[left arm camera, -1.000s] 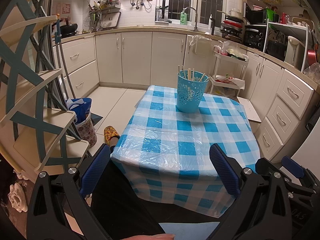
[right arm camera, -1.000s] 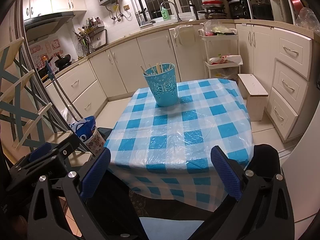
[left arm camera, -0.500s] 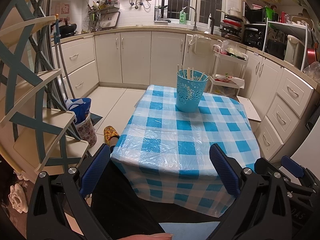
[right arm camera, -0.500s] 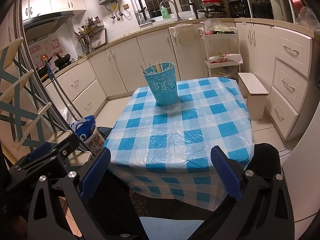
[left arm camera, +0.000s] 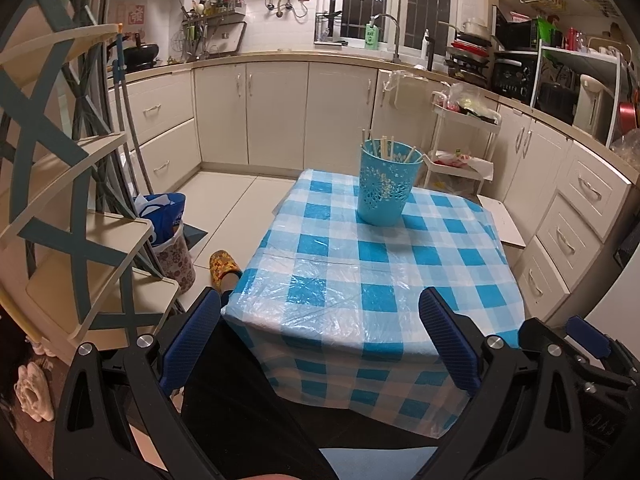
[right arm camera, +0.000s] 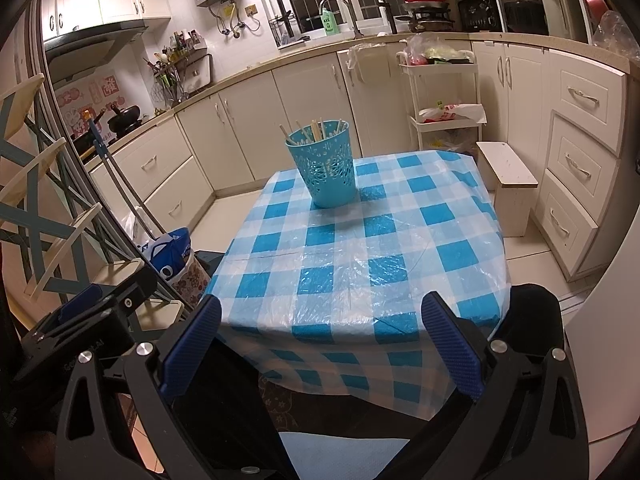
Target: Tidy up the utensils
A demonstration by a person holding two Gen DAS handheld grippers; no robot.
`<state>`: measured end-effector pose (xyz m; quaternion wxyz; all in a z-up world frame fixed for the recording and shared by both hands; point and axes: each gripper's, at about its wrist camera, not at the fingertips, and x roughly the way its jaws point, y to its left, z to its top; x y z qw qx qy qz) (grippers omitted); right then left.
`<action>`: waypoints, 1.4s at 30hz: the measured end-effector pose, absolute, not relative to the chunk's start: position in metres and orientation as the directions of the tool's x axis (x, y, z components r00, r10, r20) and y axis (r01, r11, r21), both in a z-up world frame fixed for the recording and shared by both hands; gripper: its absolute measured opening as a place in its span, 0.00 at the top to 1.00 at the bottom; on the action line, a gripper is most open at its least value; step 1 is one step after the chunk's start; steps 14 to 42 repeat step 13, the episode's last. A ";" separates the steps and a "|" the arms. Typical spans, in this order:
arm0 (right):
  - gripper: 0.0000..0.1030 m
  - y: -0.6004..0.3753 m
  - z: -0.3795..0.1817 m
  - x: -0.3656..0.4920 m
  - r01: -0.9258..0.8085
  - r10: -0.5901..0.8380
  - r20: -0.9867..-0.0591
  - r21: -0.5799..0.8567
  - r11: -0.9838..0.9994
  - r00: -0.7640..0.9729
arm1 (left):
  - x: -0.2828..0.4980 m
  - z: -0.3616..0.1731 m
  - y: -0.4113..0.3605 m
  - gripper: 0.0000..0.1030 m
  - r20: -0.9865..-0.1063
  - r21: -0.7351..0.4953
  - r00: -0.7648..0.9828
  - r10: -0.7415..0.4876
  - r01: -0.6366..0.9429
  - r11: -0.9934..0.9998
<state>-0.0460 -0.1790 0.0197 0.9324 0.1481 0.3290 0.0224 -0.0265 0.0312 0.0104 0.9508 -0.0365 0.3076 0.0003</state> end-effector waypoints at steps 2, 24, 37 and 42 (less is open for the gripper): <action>0.07 -0.178 0.020 -0.050 0.059 0.133 -0.600 0.289 0.956 0.789 | -0.027 0.012 0.029 0.07 -0.580 -0.062 0.814 -0.020 -0.020 0.998; 0.07 -0.175 0.023 -0.057 0.057 0.128 -0.596 0.281 0.958 0.793 | -0.023 0.014 0.022 0.07 -0.597 -0.051 0.802 -0.024 -0.008 0.999; 0.07 -0.175 0.023 -0.057 0.057 0.128 -0.596 0.281 0.958 0.793 | -0.023 0.014 0.022 0.07 -0.597 -0.051 0.802 -0.024 -0.008 0.999; 0.07 -0.175 0.023 -0.057 0.057 0.128 -0.596 0.281 0.958 0.793 | -0.023 0.014 0.022 0.07 -0.597 -0.051 0.802 -0.024 -0.008 0.999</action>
